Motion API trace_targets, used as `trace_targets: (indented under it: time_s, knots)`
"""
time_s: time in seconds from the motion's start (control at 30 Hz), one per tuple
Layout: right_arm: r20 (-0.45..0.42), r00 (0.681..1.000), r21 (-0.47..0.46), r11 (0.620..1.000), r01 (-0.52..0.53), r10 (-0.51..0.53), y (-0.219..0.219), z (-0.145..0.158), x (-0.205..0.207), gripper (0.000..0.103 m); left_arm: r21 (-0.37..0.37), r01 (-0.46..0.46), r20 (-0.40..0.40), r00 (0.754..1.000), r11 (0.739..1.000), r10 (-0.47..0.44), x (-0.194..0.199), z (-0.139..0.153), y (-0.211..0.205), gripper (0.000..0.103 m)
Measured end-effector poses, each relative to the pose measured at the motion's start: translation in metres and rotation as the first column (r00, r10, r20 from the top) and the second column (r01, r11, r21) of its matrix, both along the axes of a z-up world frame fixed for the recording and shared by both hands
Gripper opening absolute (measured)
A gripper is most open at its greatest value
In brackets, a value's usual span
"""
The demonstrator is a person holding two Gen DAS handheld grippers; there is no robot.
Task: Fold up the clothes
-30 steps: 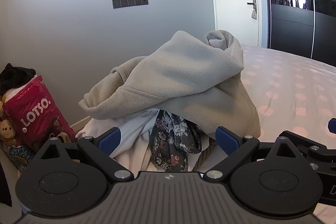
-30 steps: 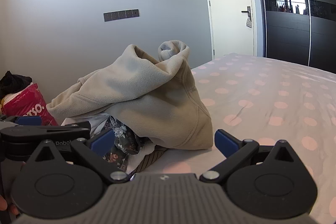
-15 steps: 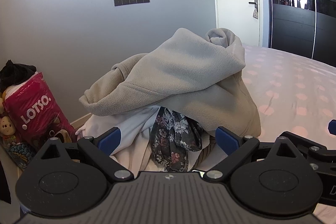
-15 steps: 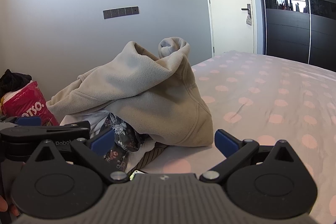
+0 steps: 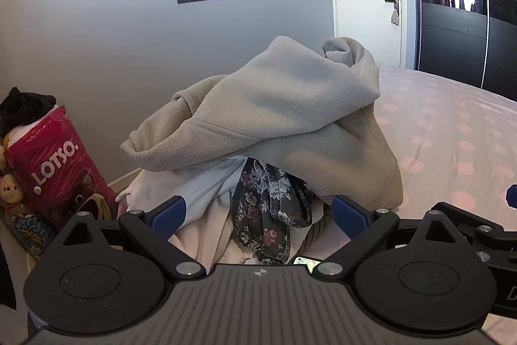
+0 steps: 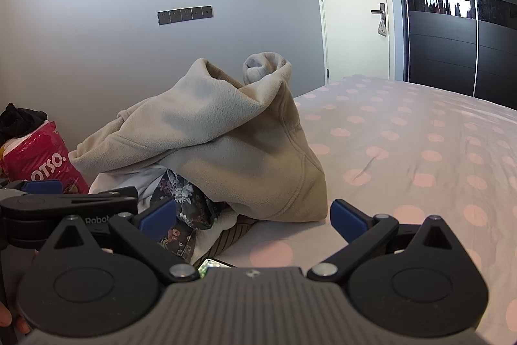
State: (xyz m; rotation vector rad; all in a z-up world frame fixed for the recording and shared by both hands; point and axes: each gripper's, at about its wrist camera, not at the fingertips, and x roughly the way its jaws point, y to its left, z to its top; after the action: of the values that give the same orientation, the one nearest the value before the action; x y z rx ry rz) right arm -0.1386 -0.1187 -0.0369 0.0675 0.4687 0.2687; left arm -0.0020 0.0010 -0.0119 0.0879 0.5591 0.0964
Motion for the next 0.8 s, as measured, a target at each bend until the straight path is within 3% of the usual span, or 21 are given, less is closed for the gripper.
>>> trace_targets:
  time_s: [0.8]
  knots:
    - [-0.028,1.000,-0.012,1.000,0.000,-0.001,0.004,-0.010,0.007,0.102,-0.008,0.014,-0.040,0.999,1.000,-0.015,0.011,-0.014,0.004,0.098]
